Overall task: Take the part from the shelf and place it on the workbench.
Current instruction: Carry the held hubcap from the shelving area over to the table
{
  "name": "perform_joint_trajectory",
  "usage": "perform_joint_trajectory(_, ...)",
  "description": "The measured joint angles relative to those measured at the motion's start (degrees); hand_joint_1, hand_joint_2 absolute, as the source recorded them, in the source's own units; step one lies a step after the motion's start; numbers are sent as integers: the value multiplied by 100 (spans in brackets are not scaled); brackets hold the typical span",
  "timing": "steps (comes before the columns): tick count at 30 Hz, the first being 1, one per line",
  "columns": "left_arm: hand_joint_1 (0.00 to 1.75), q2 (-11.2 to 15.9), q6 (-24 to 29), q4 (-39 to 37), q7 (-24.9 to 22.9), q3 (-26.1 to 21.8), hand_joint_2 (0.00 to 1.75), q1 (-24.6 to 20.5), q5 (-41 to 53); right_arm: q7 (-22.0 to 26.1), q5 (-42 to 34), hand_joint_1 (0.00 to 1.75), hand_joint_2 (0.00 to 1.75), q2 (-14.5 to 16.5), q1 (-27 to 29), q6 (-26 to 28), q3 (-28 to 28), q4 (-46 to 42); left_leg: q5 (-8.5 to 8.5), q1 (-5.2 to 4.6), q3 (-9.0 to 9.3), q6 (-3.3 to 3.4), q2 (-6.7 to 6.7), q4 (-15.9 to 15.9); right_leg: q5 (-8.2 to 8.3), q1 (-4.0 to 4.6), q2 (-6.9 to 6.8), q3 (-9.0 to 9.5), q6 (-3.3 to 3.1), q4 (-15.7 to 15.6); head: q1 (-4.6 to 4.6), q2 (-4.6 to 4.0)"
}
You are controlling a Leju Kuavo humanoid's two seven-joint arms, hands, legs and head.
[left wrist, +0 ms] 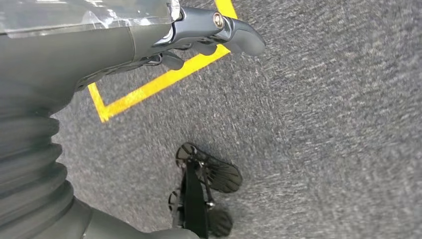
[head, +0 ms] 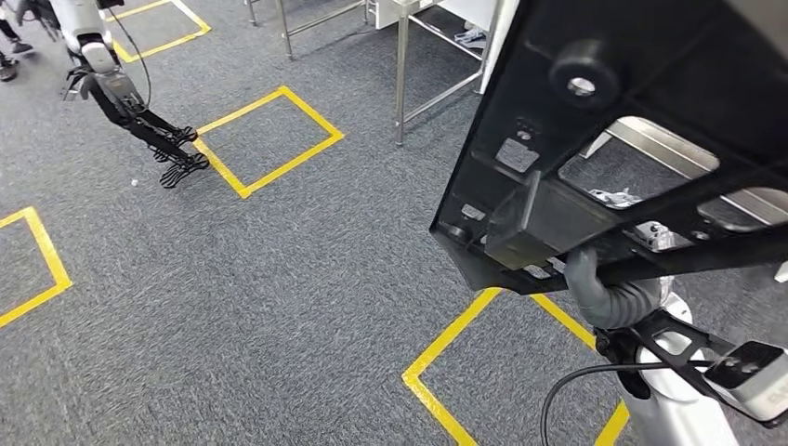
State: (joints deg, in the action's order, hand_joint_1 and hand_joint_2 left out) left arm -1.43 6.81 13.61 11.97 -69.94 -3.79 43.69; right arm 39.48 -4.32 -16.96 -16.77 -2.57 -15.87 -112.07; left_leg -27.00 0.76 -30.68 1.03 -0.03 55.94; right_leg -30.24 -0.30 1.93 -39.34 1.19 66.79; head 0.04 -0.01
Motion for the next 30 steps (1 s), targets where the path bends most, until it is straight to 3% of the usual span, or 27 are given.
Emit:
perform_joint_trajectory(2,0,-5,3,-2,-11,0,175,17,0,3,-1,175,175,-14,50,3,0,-8,-11,-14,-3,10,151,4,-241,-29,-120,-321,35,684,9,0)
perform_joint_trajectory(3,0,-8,2,-3,-7,0,175,17,0,3,-1,175,175,-19,74,3,0,-8,-19,-17,-1,7,222,8,-213,-43,-142,-349,49,755,10,0)
perform_joint_trajectory(4,0,-12,0,-4,3,0,175,13,0,3,-1,175,175,-23,87,4,0,-9,-31,-17,4,-2,288,15,-77,-53,-175,-246,59,566,10,1)
perform_joint_trajectory(6,0,-24,-7,-4,27,0,175,0,-2,2,-2,175,175,-24,93,4,0,-21,-72,-24,21,-40,402,45,274,-50,-379,201,51,-265,11,-1)
perform_joint_trajectory(8,0,-33,-12,-4,44,0,175,-14,-11,-6,1,175,175,-22,88,3,-3,-45,-121,-52,36,-98,490,83,435,-14,-547,501,2,-839,4,-1)
perform_joint_trajectory(9,0,-34,-13,-5,49,0,175,-22,-20,-16,8,175,175,-21,88,3,-5,-59,-138,-66,44,-129,533,91,427,8,-561,529,-25,-910,1,-1)
perform_joint_trajectory(11,0,-38,-15,-5,51,0,175,-43,-41,-50,45,175,175,-11,89,4,-14,-84,-160,-69,77,-189,623,81,438,18,-435,519,-81,-916,-3,0)
perform_joint_trajectory(12,0,-40,-17,-6,50,-1,175,-56,-50,-72,67,175,175,0,87,6,-20,-95,-195,-57,85,-222,588,101,449,6,-383,526,-110,-935,-3,1)
perform_joint_trajectory(14,0,-48,-20,-6,49,-4,175,-72,-68,-114,89,175,175,37,55,4,-32,-110,-426,-31,-49,-280,365,439,475,-29,-277,544,-163,-975,-8,1)
perform_joint_trajectory(16,0,-52,-36,-6,57,-9,175,-57,-92,-152,52,175,175,72,-5,-27,-49,-108,-794,-17,-423,-305,139,1217,483,-31,-153,539,-189,-978,-15,-1)
perform_joint_trajectory(17,0,-52,-50,-6,65,-11,175,-40,-102,-171,7,175,175,79,-33,-56,-58,-96,-902,-16,-604,-307,96,1567,485,-28,-81,536,-196,-975,-18,-1)
perform_joint_trajectory(18,0,-55,-69,-7,74,-13,175,-25,-106,-184,-50,175,175,81,-60,-90,-66,-79,-900,-16,-709,-301,71,1742,486,-25,-5,537,-197,-971,-18,-1)
perform_joint_trajectory(19,0,-57,-85,-7,83,-13,175,-14,-105,-193,-107,175,175,80,-90,-122,-70,-57,-774,-16,-703,-287,52,1676,486,-23,71,542,-197,-966,-19,-1)
perform_joint_trajectory(20,0,-59,-93,-7,87,-13,175,-10,-103,-198,-154,175,175,79,-123,-144,-72,-33,-552,-14,-589,-267,7,1373,484,-23,147,548,-194,-959,-18,-1)
perform_joint_trajectory(22,0,-60,-95,-7,91,-13,175,-8,-99,-198,-211,175,175,77,-199,-164,-72,13,-165,-2,-270,-214,-251,580,481,-22,289,543,-167,-937,-15,-1)
perform_joint_trajectory(24,0,-60,-94,-7,92,-13,175,-4,-88,-196,-236,175,175,76,-249,-168,-72,56,-69,-2,-105,-176,-444,194,498,-35,417,501,-102,-923,-14,1)
perform_joint_trajectory(26,0,-62,-101,-8,101,-13,175,-11,-67,-194,-252,175,175,62,-266,-169,-70,94,-69,-10,-84,-132,-375,154,533,-53,537,459,-18,-937,-15,1)
perform_joint_trajectory(28,0,-72,-111,-8,115,-13,175,-31,-49,-186,-273,175,175,28,-283,-168,-64,124,-25,5,-65,-51,-245,92,460,-41,360,400,47,-840,3,0)
perform_joint_trajectory(30,0,-80,-116,-8,126,-13,175,-30,-38,-158,-301,175,175,1,-309,-168,-59,154,4,7,-52,7,-96,48,159,-32,2,162,93,-327,32,-1)
